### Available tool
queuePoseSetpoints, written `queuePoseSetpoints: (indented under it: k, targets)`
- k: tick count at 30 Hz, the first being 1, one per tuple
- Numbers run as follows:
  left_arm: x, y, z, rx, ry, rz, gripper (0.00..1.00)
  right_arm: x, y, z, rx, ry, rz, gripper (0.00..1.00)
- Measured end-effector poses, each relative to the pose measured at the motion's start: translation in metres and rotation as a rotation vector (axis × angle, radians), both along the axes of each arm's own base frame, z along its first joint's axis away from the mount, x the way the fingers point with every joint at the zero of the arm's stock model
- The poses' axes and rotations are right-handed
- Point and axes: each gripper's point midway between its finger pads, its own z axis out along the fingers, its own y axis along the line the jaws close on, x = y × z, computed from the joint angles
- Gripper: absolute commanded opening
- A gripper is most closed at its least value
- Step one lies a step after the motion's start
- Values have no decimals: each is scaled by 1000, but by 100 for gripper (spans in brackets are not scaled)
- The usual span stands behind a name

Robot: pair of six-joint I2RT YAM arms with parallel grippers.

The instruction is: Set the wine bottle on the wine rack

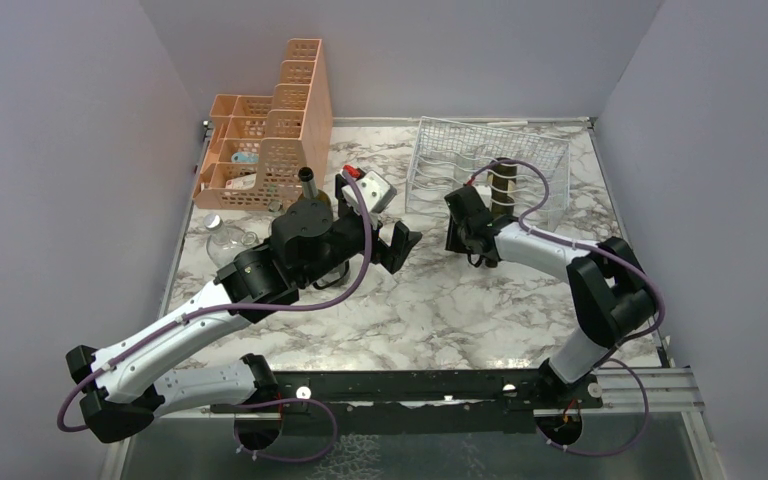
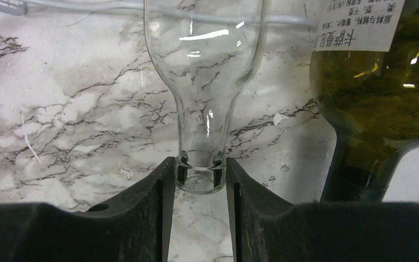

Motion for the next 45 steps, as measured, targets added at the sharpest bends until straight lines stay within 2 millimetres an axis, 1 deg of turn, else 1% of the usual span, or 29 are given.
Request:
queuePoseSetpoints:
  k: [2, 5, 11, 14, 18, 22, 24, 26, 28, 31, 36, 38, 41, 43, 45]
  targets:
    - [0, 0, 0, -1, 0, 0, 99, 1, 0, -5, -8, 10, 1, 30]
    - [0, 0, 3, -3, -2, 2, 99, 1, 0, -7, -14, 16, 3, 26]
    - [1, 0, 5, -5, -4, 3, 99, 10, 1, -2, -16, -9, -9, 24]
    - [1, -1, 4, -3, -3, 3, 99, 17, 1, 1, -22, -27, -27, 26]
    - [1, -1, 3, -1, -2, 3, 99, 24, -1, -1, -40, -34, -47, 37]
    - [2, 0, 3, 1, -1, 9, 99, 27, -3, 0, -53, -47, -59, 55]
    - [3, 1, 3, 3, -1, 15, 99, 31, -3, 5, -53, -64, -66, 65]
    - [4, 2, 4, 3, -2, 24, 99, 34, -2, 9, -47, -77, -67, 70]
    - [4, 4, 9, -1, -9, 31, 99, 33, -2, 15, -42, -86, -67, 72]
    - [6, 6, 20, -15, -26, 44, 99, 32, -1, 32, -19, -114, -57, 72]
    - [9, 13, 39, -33, -67, 71, 99, 25, 9, 86, 75, -196, 16, 71]
    - [10, 18, 47, -38, -87, 89, 99, 19, 15, 110, 122, -238, 73, 70]
    - [10, 29, 59, -53, -114, 122, 99, 8, 26, 141, 182, -289, 179, 69]
    - [11, 37, 67, -68, -130, 149, 99, 1, 35, 156, 214, -310, 260, 68]
    - [11, 46, 77, -85, -146, 179, 99, -6, 49, 171, 247, -333, 359, 69]
